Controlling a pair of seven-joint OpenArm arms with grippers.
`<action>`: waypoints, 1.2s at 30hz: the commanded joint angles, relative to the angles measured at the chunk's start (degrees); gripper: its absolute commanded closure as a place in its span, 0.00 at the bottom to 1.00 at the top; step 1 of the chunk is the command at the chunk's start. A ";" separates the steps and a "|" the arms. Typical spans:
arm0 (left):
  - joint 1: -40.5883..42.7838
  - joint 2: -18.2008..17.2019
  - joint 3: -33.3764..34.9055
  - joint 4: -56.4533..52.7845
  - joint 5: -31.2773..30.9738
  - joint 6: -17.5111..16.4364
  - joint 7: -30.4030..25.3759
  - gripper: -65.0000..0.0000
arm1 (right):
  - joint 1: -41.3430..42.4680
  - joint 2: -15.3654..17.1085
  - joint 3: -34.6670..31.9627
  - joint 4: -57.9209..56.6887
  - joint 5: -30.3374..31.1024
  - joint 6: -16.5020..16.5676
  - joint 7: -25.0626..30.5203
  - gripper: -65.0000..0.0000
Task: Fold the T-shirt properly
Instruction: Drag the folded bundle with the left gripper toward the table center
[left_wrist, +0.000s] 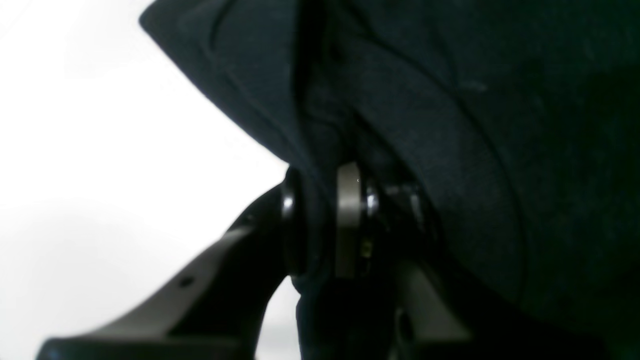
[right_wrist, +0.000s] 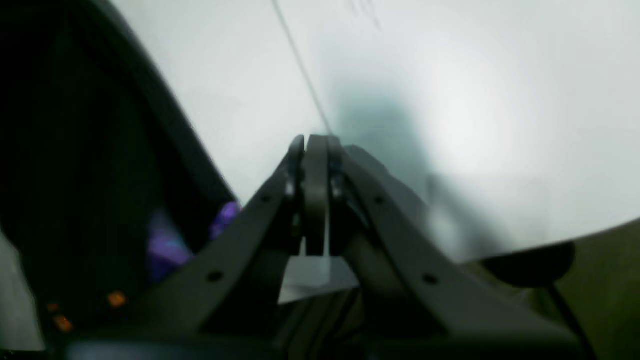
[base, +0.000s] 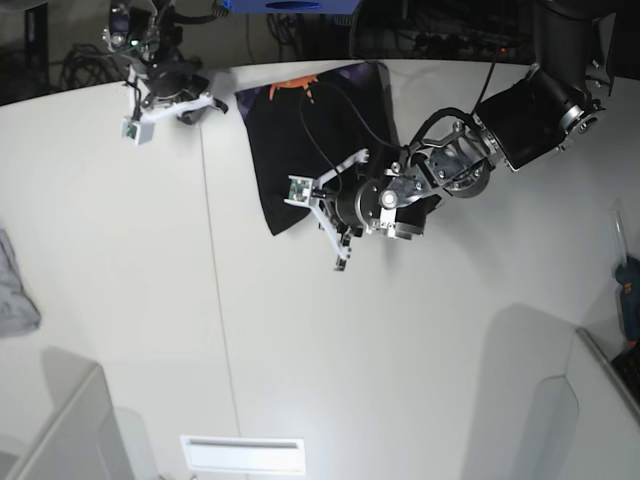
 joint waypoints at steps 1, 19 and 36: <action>-1.28 0.90 -0.34 0.23 -0.06 -0.28 -1.54 1.00 | 0.06 0.02 -0.88 0.42 0.43 0.25 1.14 1.00; -6.65 5.47 5.46 -9.62 -0.15 -0.28 -8.31 1.00 | -0.11 0.46 -8.70 -0.11 0.43 -4.50 4.05 1.00; -7.53 7.58 5.55 -9.88 -0.06 -0.28 -7.79 1.00 | 0.15 0.64 -8.26 -0.19 0.43 -4.58 3.78 1.00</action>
